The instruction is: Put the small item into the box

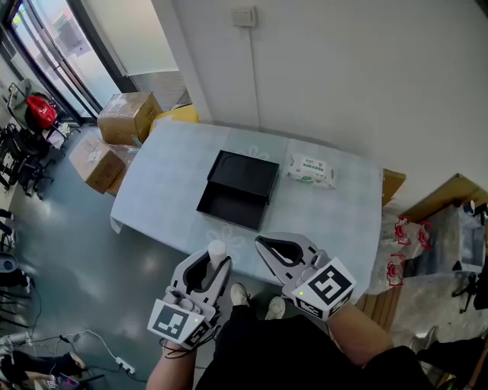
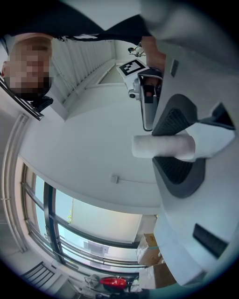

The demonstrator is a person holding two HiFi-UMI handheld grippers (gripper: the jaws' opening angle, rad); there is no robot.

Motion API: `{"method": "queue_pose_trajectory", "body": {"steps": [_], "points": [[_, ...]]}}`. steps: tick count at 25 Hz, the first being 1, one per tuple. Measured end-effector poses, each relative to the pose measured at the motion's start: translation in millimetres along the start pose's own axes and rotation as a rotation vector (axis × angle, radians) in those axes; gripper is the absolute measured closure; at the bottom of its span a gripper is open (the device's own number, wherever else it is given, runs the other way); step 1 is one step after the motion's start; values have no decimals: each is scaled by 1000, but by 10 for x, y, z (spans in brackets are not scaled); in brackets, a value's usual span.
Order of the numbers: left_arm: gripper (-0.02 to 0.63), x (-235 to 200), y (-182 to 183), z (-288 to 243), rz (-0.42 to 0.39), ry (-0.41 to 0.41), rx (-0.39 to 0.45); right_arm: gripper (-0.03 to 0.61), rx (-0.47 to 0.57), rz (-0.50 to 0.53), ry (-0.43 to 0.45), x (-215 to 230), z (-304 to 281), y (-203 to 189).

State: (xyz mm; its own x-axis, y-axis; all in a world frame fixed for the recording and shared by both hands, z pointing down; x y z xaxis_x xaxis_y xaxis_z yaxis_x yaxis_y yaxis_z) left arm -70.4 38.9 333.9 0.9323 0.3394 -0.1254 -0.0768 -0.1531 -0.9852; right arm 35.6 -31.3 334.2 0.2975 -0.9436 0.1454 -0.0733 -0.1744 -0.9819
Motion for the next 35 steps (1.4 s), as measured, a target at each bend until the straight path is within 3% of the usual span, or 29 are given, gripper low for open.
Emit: {"method": "queue_pose_trajectory", "body": {"steps": [12,20,32,35], "points": [[472,-618,127,-389,-46,-89,20,569,23,10,-115,282,-341,90],[472,-1070,147,-716,-57,-167,-11,569,24,-14,-203,522,-691,97],[472,-1644,-128,-1053,-77,-268,-96,569,2,-56,-305,753,-1154,2],[472,-1778,-266,-1161,-118,-288,-118,569,-8,-68,-333,808,-1218,-38]]}}
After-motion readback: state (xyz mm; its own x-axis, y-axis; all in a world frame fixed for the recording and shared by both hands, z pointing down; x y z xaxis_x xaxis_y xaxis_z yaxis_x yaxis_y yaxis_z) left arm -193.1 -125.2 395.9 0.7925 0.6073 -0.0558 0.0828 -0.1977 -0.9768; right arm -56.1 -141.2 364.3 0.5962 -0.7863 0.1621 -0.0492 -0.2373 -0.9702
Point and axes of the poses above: the fingertips, and each gripper's own axes: z backward along the fingers, x to its right, y out of its top, the point moved 4 cm from there along z, backward along the fingers, and after that the axes turned 1 degree about -y, right-handed, at the moved point
